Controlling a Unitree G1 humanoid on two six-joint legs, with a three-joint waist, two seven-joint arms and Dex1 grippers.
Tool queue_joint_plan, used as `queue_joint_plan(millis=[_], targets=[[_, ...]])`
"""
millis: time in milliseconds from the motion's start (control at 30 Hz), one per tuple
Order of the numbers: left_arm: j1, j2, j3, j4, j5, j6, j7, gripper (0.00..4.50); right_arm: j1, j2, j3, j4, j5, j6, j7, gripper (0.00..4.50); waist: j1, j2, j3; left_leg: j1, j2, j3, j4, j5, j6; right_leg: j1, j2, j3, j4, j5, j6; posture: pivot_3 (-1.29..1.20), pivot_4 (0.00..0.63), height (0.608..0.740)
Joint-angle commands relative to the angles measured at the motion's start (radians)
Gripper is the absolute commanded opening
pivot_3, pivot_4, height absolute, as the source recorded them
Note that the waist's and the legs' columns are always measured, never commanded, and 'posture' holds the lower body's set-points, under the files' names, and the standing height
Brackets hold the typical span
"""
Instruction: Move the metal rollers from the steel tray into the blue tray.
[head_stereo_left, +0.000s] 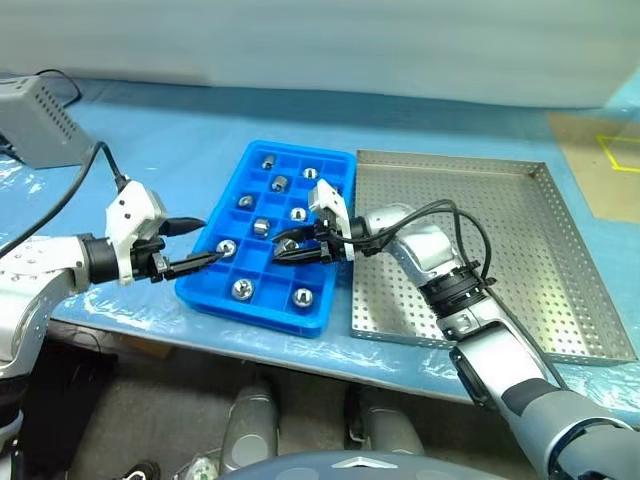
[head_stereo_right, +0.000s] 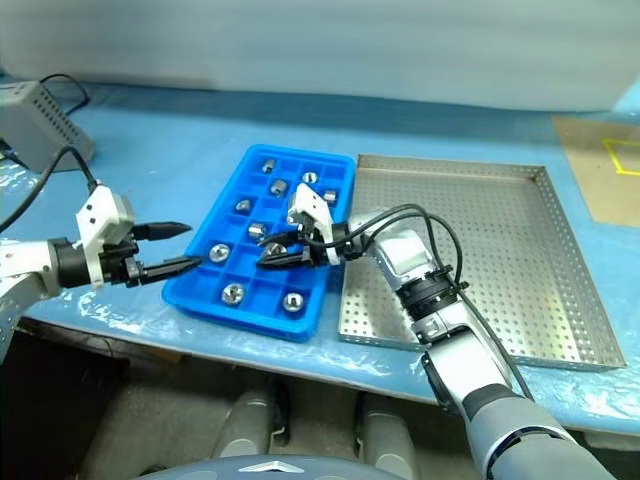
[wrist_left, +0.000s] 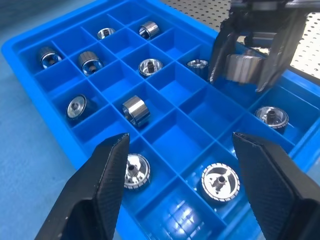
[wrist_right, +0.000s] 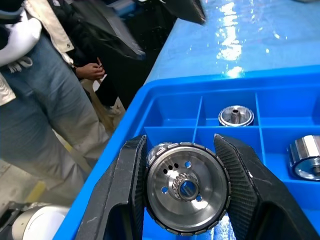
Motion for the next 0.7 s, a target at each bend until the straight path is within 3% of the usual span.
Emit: queue_joint_plan(millis=[33,267,467,700], targets=[[0.014,-0.009,0.049,-0.071,-0.038,0.023,0.048,3.48,-0.034,0.049,0.010,0.091,-0.058,-0.123,-0.026,1.68,0.004,0.000,0.000,0.001,0.000,0.000,0.000,0.000,-0.001,0.000,0.000,0.000,0.001,0.000,0.000,0.12,0.150,0.740],[0.013,-0.012,0.040,-0.077,-0.060,0.028,0.081,3.48,-0.026,0.079,0.001,0.155,-0.100,-0.182,-0.017,1.68,0.010,0.000,0.000,0.002,0.001,0.000,-0.001,0.001,-0.002,0.000,0.001,0.000,0.002,0.000,0.000,0.11,0.150,0.740],[-0.011,-0.012,0.011,-0.060,-0.062,0.021,0.077,3.48,-0.003,0.062,-0.020,0.155,-0.117,-0.195,-0.055,3.69,0.009,0.000,0.000,0.002,0.000,0.000,-0.001,0.001,-0.002,0.000,0.001,0.000,0.002,0.000,0.000,0.08,0.150,0.740],[-0.105,-0.036,-0.072,0.016,-0.040,-0.014,0.064,3.48,0.000,-0.010,-0.125,-0.003,-0.050,-0.093,-0.082,3.69,0.011,0.000,0.000,0.002,-0.001,0.000,-0.001,0.001,-0.002,0.001,0.000,0.001,0.002,0.000,0.000,0.00,0.150,0.740]])
